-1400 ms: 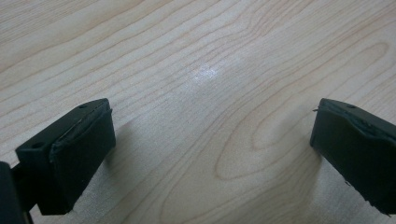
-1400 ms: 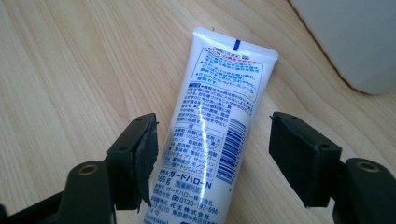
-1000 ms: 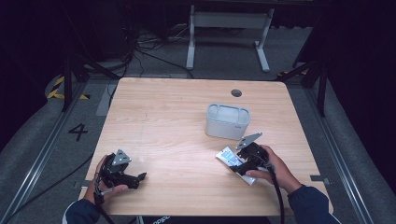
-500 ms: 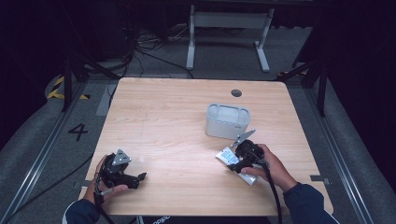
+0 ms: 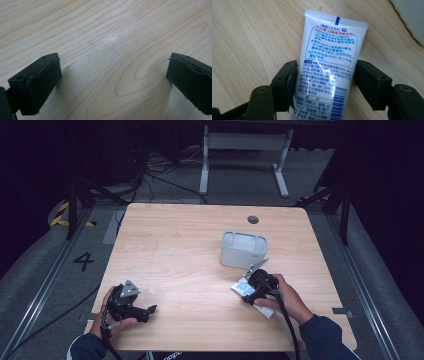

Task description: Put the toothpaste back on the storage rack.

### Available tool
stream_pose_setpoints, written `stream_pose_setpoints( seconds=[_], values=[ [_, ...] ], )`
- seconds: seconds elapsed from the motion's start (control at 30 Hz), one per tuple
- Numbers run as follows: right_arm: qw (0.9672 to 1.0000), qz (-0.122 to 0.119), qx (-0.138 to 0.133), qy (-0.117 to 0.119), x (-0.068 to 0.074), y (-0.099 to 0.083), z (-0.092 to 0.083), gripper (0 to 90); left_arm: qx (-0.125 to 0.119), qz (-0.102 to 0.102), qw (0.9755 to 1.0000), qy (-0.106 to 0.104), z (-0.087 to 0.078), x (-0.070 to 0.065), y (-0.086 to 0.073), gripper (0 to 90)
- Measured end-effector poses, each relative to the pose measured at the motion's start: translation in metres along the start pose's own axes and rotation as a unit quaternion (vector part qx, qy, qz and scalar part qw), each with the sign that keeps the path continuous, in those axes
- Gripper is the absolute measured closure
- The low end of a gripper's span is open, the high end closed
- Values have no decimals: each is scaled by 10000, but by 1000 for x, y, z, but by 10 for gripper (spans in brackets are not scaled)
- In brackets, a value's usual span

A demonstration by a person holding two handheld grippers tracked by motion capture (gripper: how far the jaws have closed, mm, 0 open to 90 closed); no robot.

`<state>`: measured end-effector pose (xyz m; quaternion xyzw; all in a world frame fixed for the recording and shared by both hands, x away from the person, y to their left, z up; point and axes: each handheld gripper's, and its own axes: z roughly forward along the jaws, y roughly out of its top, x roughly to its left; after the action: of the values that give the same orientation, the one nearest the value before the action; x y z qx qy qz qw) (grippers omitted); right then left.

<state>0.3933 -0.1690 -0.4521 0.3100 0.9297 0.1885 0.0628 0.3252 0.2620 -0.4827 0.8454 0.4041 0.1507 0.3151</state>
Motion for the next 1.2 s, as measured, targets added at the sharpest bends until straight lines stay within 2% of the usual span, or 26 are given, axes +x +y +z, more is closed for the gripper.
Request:
stream_pose_setpoints(
  seconds=[0.43,0.6,0.7,1.2],
  values=[
    [9996,-106,254,29,4,9,0,417,14,4,10000,-2,0,0,0,4],
    [9996,-146,235,47,4,8,0,443,14,2,10000,-2,0,0,0,4],
    [9997,-158,197,63,5,7,-1,493,15,2,10000,-2,0,0,0,4],
    [9995,-289,72,45,6,4,-5,578,14,3,10000,-2,0,0,0,4]
  ],
)
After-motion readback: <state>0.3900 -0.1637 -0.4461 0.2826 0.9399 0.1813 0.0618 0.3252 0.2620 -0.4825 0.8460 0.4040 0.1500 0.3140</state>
